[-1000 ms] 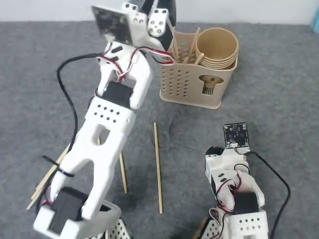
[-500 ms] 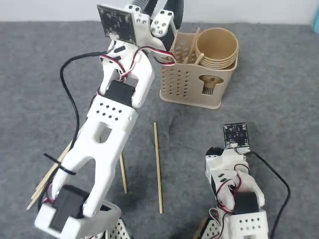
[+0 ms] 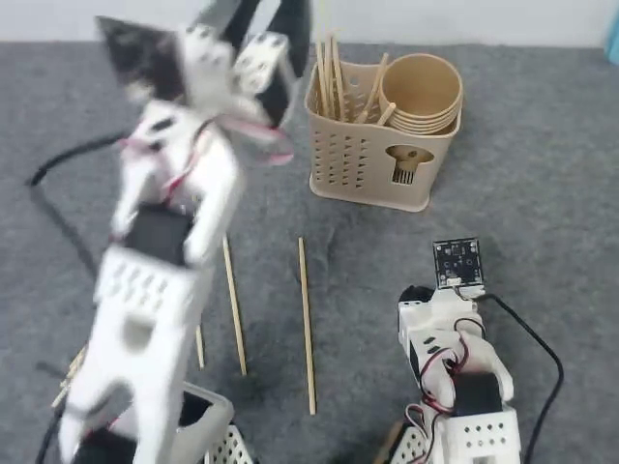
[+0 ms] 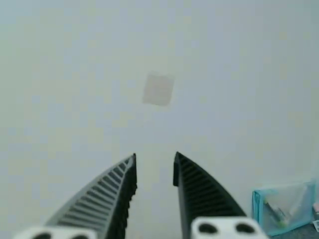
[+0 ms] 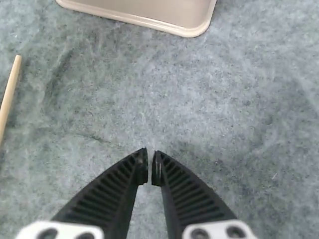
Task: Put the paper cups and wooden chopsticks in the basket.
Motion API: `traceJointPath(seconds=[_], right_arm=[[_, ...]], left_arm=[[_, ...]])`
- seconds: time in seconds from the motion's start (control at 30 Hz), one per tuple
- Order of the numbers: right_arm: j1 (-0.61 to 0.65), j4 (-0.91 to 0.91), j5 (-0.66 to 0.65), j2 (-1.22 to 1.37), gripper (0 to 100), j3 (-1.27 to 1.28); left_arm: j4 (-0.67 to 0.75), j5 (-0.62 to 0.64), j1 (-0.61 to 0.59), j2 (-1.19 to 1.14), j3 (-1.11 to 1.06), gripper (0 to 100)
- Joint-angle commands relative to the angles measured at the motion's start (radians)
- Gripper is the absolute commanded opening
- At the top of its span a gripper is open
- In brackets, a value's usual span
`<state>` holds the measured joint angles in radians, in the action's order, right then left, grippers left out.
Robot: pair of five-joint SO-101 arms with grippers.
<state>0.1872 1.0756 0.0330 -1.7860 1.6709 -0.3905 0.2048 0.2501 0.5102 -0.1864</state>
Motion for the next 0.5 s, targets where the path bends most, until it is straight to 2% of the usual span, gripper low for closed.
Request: traceJointPath(seconds=[0.0,0.07,0.17,0.33,0.47], right_arm=[[-0.010,0.008,-0.018,-0.024,3.0,0.012],[-0.012,0.010,-0.018,-0.024,3.0,0.012],[-0.012,0.021,-0.018,-0.024,3.0,0.012],[-0.012,0.022,-0.017,-0.024,3.0,0.012],[-0.012,0.024,-0.015,-0.024,3.0,0.012]], left_arm=[[-0.296,-0.003,-0.061,0.232,0.048,12],[-0.379,-0.003,-0.115,0.295,0.047,12],[-0.511,-0.002,-0.301,0.341,0.047,12],[-0.717,-0.002,-0.594,0.279,-0.007,12],[-0.859,-0.017,-0.727,0.206,-0.110,12]])
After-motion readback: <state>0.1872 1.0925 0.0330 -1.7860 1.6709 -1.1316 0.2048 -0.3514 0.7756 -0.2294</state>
